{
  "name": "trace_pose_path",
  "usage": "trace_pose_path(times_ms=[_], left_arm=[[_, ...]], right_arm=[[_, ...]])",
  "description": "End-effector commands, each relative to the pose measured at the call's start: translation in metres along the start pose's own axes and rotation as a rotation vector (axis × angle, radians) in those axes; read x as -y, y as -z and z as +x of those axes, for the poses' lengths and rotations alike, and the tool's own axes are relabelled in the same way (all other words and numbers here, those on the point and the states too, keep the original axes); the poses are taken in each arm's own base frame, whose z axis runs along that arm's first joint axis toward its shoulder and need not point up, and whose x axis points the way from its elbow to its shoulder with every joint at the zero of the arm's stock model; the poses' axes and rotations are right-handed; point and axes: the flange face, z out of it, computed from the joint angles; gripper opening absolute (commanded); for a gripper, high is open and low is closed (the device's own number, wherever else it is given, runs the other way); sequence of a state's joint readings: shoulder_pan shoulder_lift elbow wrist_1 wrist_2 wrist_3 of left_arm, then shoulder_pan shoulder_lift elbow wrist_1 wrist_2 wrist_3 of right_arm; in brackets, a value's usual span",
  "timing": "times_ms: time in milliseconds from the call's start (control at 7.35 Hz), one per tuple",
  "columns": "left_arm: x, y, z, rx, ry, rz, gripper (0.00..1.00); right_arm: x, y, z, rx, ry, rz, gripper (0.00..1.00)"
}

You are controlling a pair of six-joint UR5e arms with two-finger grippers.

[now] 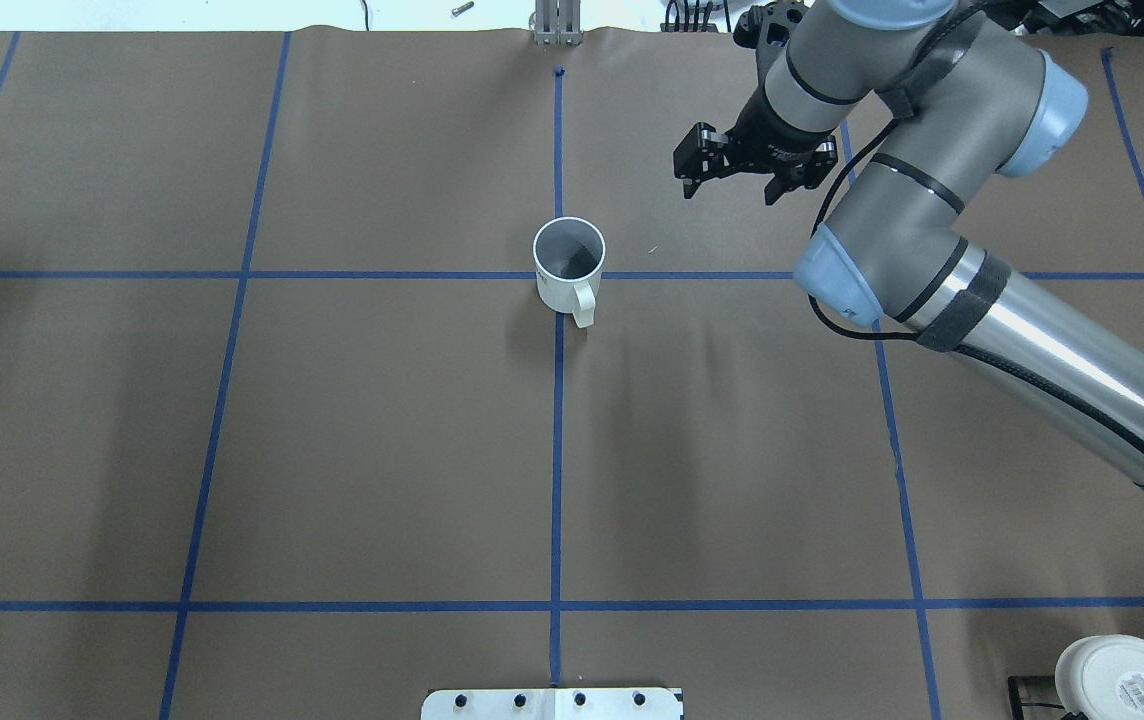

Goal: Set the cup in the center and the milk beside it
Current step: 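Open the right gripper and lift it away from the mug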

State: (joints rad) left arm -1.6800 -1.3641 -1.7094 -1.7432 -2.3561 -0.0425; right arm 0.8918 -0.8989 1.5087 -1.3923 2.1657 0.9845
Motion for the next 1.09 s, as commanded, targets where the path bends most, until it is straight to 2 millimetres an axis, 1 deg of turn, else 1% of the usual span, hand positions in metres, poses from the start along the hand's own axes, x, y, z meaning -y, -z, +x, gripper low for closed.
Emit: trace_pose_path(times_ms=[0, 136, 272, 544, 680, 816, 952], left_arm=[[0.004, 0.005, 0.007, -0.008, 0.135, 0.011, 0.98], [0.021, 0.011, 0.016, -0.011, 0.176, 0.028, 0.98], [0.037, 0.016, 0.028, -0.016, 0.191, 0.041, 0.98], [0.039, -0.005, 0.033, -0.029, 0.176, 0.005, 0.98], [0.038, -0.015, 0.032, -0.03, 0.169, 0.001, 0.98], [0.037, -0.03, 0.028, -0.031, 0.148, -0.003, 0.98], [0.037, -0.037, 0.026, -0.035, 0.154, 0.005, 0.98]], right_arm=[[-0.001, 0.01, 0.012, 0.01, -0.01, 0.0, 1.0], [-0.002, 0.007, 0.018, 0.005, -0.015, -0.004, 1.0], [-0.005, 0.008, 0.019, 0.008, -0.012, -0.005, 1.0], [-0.007, 0.01, 0.019, 0.011, -0.013, -0.002, 1.0], [-0.006, 0.01, 0.019, 0.01, -0.014, -0.002, 1.0], [-0.007, 0.009, 0.019, 0.01, -0.013, -0.003, 1.0], [-0.007, 0.009, 0.018, 0.01, -0.013, -0.003, 1.0]])
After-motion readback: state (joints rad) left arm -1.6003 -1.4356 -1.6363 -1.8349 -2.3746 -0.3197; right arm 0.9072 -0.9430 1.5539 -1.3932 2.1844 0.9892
